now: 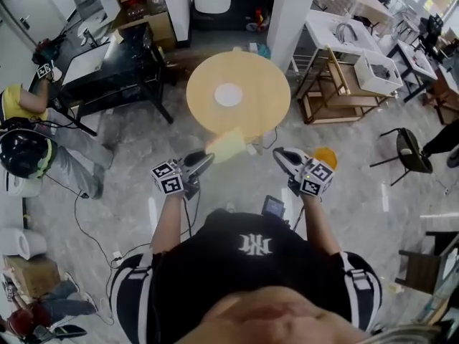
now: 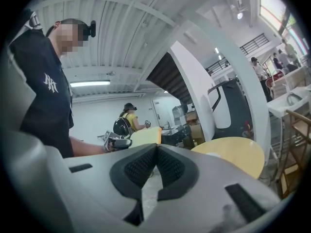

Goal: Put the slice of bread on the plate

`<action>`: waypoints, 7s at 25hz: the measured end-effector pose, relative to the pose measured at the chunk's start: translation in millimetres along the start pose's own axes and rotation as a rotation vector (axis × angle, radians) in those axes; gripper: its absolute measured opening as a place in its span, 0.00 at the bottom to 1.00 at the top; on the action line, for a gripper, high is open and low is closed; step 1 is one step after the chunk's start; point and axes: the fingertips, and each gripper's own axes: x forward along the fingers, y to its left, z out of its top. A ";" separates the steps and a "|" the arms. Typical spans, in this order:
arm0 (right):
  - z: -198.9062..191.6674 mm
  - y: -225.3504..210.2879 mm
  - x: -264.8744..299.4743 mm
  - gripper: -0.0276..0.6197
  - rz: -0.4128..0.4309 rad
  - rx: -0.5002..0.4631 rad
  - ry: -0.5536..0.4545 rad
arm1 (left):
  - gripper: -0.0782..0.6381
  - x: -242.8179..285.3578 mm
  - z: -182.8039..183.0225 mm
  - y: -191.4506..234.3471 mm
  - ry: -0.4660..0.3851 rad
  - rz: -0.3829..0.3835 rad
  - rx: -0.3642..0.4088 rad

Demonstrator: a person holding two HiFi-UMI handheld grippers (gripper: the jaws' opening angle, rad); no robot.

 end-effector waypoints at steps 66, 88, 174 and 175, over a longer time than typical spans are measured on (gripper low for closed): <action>-103.7 -351.1 218.3 0.04 0.058 0.293 0.233 | 0.26 160.2 -28.8 371.4 0.242 0.323 -0.666; -128.9 -303.0 229.9 0.04 0.069 0.282 0.209 | 0.39 115.7 -36.1 397.5 0.533 0.678 0.159; -69.6 265.2 -64.9 0.03 0.265 -0.073 -0.088 | 0.13 -54.7 -136.6 -248.9 0.275 -0.230 0.279; -71.4 263.8 -71.4 0.03 0.262 -0.069 -0.090 | 0.13 -51.5 -137.5 -250.6 0.281 -0.230 0.285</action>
